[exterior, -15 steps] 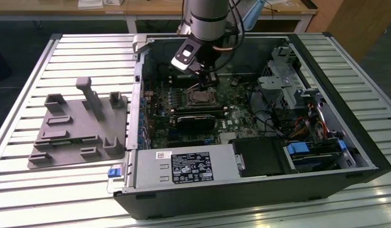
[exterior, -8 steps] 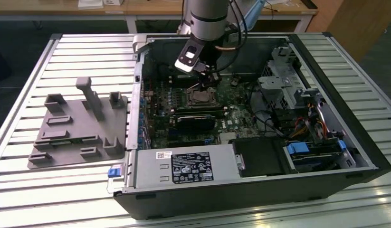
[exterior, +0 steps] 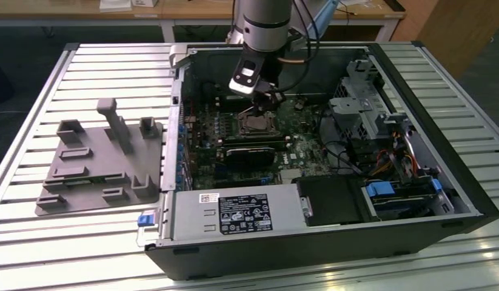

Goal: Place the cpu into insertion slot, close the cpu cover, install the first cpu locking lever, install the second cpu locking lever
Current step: 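Close the cpu cover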

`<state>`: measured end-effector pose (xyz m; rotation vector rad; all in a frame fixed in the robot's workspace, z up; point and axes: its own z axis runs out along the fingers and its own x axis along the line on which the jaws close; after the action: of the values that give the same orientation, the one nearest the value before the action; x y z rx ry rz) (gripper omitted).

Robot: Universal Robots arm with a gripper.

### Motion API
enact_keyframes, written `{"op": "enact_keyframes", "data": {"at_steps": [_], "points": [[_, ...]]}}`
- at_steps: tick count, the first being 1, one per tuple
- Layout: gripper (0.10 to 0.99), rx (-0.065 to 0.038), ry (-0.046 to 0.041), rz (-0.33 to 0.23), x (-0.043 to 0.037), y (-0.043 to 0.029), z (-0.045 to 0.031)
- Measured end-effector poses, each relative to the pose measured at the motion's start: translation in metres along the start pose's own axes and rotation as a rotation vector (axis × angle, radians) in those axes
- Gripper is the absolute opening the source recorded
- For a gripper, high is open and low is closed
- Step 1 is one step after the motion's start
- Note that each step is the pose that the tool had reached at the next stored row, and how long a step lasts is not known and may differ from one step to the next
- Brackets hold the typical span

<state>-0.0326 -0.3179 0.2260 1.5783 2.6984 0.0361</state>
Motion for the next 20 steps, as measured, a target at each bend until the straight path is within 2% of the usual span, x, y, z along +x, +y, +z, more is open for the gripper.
{"op": "enact_keyframes", "data": {"at_steps": [20], "points": [[0.102,0.000,0.0086,-0.364,0.0000,0.0000,0.0000]]}}
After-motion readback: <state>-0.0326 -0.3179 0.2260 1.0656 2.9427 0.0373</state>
